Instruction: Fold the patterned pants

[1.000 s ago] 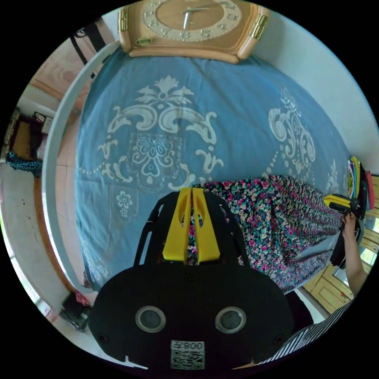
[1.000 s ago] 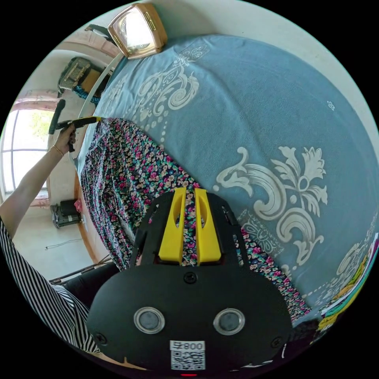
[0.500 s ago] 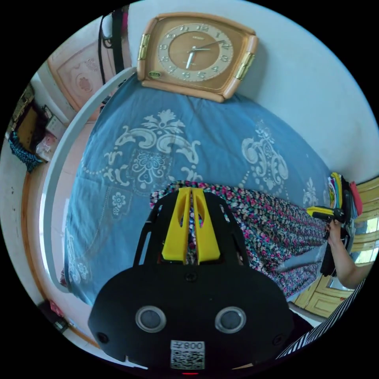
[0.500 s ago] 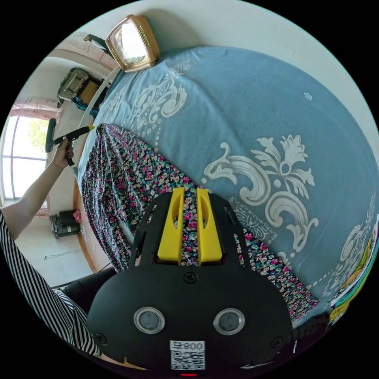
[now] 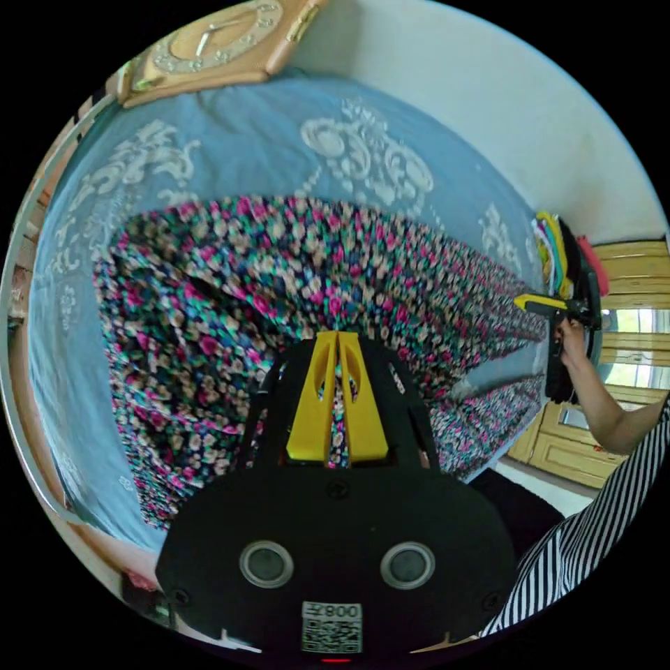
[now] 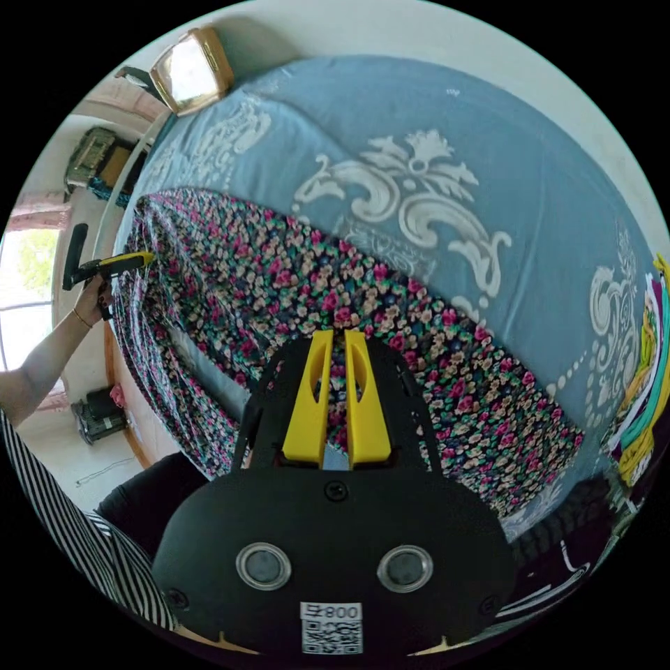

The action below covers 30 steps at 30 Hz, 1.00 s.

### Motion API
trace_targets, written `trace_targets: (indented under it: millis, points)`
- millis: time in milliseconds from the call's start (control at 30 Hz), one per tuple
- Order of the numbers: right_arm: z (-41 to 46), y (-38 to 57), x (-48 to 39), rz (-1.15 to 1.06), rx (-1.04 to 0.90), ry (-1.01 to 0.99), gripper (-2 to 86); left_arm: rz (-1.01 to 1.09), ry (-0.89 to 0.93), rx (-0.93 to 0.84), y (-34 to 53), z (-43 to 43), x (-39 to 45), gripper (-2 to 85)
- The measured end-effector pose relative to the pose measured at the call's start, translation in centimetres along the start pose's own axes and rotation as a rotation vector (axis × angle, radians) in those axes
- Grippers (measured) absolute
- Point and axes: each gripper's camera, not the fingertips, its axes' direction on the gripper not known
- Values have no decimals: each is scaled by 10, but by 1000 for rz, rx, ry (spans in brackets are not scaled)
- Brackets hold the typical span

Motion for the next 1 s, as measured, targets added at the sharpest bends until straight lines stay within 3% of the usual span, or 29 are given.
trace_targets:
  millis: [233, 533, 633, 1000]
  points:
    - [-2, -4, -28, -92, 52, 148, 17, -55, 91, 61, -22, -1, 11, 2]
    - [-16, -12, -33, -118, 68, 126, 7, -144, 85, 12, -65, -10, 50, 3]
    - [-37, -14, -23, -129, 116, 63, 22, -49, 80, 90, -83, -30, 78, 5]
    - [-49, -87, -38, -308, 15, -2, 76, 363, -283, -141, -197, -15, 193, 16]
